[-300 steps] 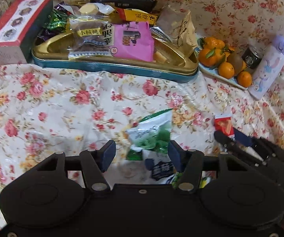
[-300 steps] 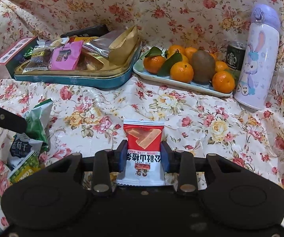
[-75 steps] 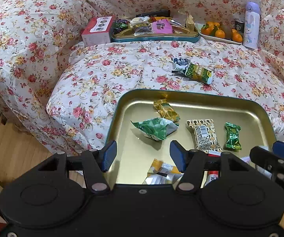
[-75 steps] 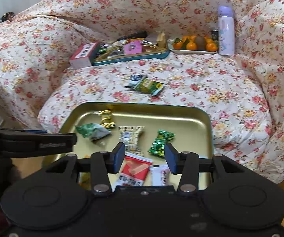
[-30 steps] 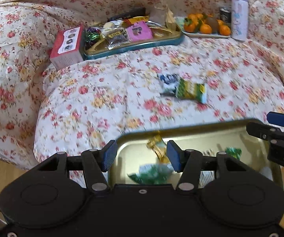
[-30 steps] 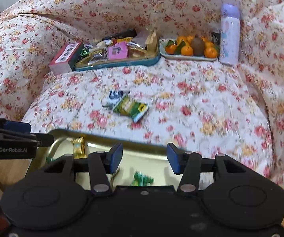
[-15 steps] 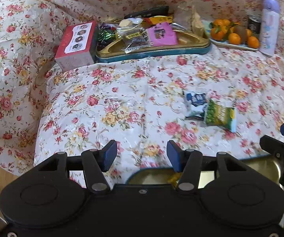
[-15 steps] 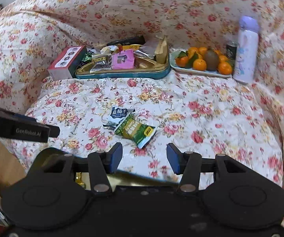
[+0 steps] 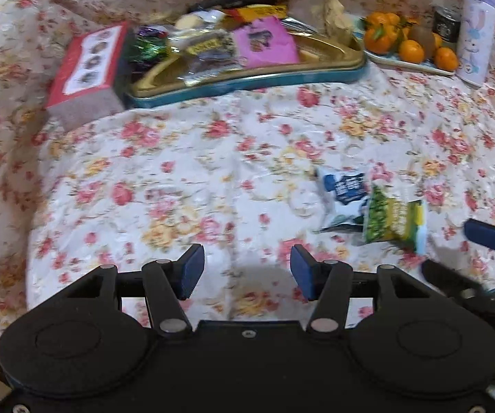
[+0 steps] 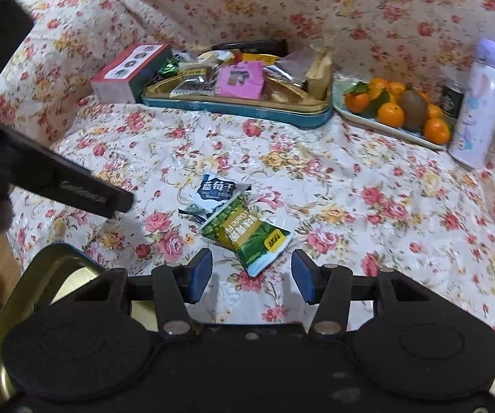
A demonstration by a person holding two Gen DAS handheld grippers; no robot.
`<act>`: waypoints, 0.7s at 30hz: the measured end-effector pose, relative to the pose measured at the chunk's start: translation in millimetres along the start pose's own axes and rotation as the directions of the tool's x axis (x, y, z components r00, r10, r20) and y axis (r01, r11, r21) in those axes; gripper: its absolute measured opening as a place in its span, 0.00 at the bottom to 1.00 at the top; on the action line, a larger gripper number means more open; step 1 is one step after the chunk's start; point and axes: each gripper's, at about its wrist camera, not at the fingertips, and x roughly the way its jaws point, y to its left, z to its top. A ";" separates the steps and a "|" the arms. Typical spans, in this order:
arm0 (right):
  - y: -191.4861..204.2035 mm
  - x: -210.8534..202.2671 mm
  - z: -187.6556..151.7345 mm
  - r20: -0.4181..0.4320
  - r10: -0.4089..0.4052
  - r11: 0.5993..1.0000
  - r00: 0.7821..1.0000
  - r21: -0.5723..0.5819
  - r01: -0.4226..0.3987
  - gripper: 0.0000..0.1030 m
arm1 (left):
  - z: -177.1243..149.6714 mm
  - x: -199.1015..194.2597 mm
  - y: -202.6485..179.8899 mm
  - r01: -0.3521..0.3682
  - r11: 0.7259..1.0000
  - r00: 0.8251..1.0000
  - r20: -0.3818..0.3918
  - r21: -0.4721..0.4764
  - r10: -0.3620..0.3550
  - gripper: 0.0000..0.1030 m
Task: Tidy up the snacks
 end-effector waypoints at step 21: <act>-12.1 69.6 20.8 -0.056 0.046 0.989 0.997 -0.141 -0.053 0.46 | 3.9 21.9 0.0 0.006 1.000 0.998 -0.059 -0.015 -0.007 0.57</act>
